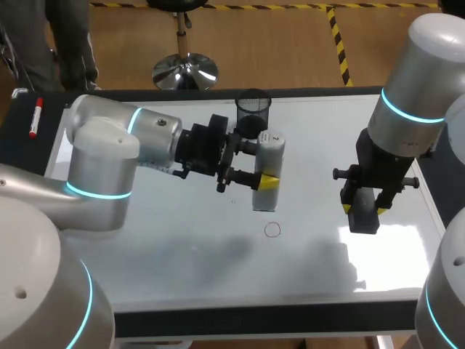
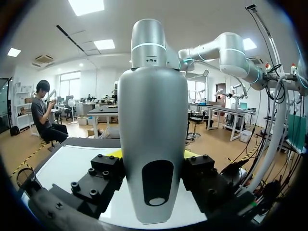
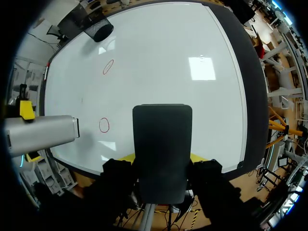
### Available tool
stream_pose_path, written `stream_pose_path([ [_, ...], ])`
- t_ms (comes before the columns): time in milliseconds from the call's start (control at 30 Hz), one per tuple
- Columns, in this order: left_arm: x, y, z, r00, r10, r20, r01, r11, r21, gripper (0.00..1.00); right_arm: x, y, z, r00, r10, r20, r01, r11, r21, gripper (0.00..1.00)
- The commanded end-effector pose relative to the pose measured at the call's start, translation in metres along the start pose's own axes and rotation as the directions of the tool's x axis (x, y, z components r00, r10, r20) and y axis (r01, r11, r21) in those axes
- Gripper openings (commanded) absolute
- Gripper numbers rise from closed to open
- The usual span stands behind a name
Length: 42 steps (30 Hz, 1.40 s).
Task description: Pick up the inspection probe, press it on each red-marked spot on the whiteboard one by one, put down the probe, pick up the eraser, and wipe off all the red marks.
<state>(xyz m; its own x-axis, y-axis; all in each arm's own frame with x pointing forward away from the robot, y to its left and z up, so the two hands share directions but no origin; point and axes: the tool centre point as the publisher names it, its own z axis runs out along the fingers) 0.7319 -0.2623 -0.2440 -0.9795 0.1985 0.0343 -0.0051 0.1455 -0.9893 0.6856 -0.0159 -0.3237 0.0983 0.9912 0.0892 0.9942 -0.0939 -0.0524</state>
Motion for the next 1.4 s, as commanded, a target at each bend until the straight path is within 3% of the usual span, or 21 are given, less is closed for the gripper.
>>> stream_pose_path([
  [33,0.010,-0.005,-0.018,1.000,0.001,0.020,-0.001,1.000,0.002,0.00,-0.001,0.000,0.000,1.000,-0.001,-0.003,0.001,1.000,-0.001,0.00],
  [533,0.019,-0.005,-0.069,0.998,0.020,0.066,-0.020,1.000,0.007,0.00,-0.001,0.000,0.000,1.000,-0.001,-0.003,0.001,1.000,-0.001,0.00],
  [1400,0.024,0.002,-0.131,0.997,0.042,0.058,-0.044,0.999,0.031,0.00,-0.001,0.000,0.000,1.000,-0.001,-0.003,0.001,1.000,-0.001,0.00],
])
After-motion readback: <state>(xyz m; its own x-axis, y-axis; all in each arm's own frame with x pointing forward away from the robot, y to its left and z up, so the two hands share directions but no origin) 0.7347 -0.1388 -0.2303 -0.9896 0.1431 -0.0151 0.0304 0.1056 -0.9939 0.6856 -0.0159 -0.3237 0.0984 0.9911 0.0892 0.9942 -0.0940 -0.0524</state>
